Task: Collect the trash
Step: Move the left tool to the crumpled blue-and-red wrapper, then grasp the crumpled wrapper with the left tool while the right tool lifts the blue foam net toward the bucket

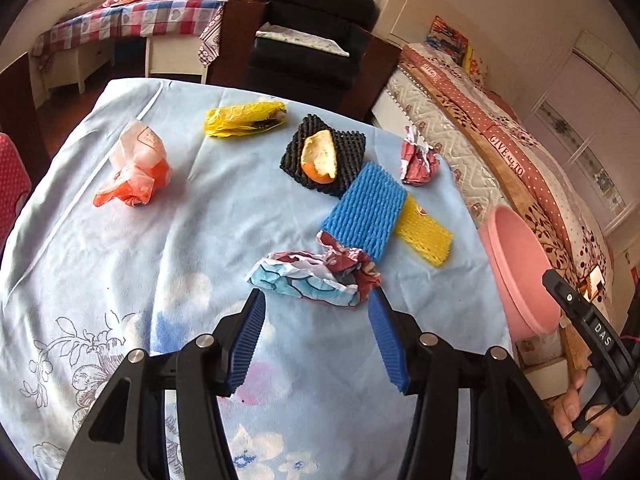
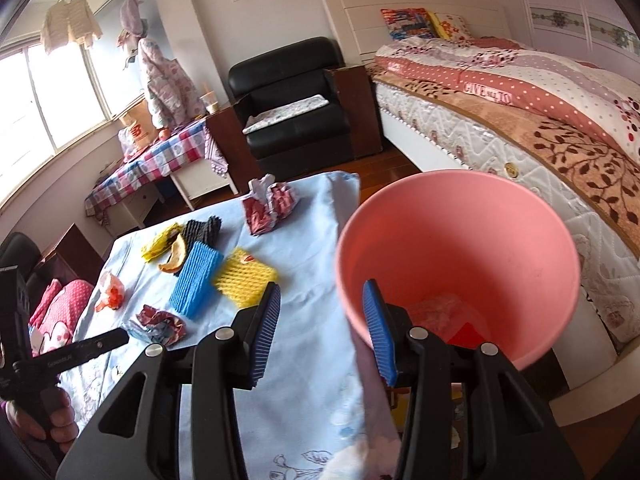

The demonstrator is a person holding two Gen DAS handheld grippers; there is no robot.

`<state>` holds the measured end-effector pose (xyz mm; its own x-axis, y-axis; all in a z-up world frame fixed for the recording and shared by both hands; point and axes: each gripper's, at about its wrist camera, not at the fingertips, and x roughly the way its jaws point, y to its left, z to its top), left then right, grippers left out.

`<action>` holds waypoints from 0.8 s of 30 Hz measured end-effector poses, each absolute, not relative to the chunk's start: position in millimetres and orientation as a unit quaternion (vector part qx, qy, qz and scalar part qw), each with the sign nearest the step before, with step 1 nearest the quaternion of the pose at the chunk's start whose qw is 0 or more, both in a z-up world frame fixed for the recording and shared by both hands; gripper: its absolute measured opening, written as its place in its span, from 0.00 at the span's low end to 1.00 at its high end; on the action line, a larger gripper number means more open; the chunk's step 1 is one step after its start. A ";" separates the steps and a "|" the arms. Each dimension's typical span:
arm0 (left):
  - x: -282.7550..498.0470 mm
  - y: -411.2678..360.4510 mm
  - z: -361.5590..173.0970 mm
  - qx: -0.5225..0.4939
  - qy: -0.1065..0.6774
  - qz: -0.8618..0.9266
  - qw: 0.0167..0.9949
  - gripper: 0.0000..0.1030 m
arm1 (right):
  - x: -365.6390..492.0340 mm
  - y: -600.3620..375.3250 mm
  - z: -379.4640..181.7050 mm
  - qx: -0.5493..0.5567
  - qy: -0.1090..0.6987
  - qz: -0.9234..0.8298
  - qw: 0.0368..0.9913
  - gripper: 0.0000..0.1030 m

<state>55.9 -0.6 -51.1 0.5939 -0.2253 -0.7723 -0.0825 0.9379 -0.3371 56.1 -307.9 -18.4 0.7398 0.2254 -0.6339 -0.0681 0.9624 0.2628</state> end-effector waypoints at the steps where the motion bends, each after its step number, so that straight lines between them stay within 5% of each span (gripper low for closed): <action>1: 57.4 1.1 -51.0 -0.174 0.448 -0.037 0.876 0.51 | 56.9 -304.3 -19.3 0.109 0.354 0.083 0.925 0.43; 9: 71.3 5.2 -69.5 -0.256 0.492 -0.041 0.831 0.54 | 66.4 -287.7 -28.3 0.101 0.368 0.108 0.918 0.43; 19: 91.3 -9.3 -79.2 -0.235 0.494 0.006 0.837 0.52 | 74.4 -272.9 -33.5 0.091 0.379 0.131 0.911 0.43; 24: 92.4 -1.0 -81.5 -0.219 0.490 0.010 0.844 0.29 | 77.5 -256.7 -33.2 0.080 0.382 0.153 0.908 0.43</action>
<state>92.4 -1.0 -81.5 0.5205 -0.1964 -0.8310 -0.2318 0.9041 -0.3589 77.5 -256.7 -33.2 0.6618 0.3392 -0.6686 -0.2171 0.9403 0.2621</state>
